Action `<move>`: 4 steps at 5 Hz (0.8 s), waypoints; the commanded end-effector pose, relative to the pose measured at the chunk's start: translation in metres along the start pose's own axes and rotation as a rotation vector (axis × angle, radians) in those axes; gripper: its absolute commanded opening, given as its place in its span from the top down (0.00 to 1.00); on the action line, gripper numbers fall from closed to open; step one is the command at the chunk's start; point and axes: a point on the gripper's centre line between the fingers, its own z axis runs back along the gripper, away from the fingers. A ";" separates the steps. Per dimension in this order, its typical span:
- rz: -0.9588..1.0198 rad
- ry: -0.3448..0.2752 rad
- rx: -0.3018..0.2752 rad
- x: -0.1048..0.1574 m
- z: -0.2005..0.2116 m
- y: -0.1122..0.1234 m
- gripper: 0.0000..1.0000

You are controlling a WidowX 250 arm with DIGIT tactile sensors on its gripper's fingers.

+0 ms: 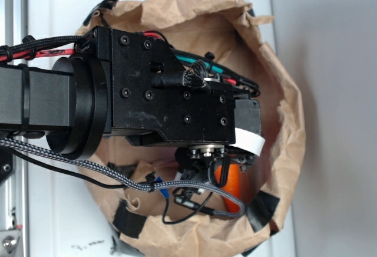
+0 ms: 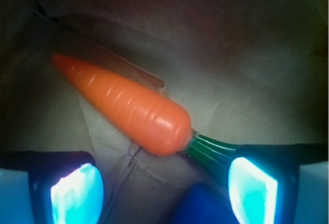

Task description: Grab the carrot.

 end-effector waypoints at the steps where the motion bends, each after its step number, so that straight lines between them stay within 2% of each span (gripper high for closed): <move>1: -0.002 -0.051 0.025 0.012 0.016 0.008 0.00; 2: -0.002 -0.051 0.025 0.012 0.016 0.008 0.00; 3: -0.149 -0.066 -0.091 0.021 0.000 0.022 0.00; 4: -0.220 -0.092 -0.118 0.031 -0.004 0.024 0.00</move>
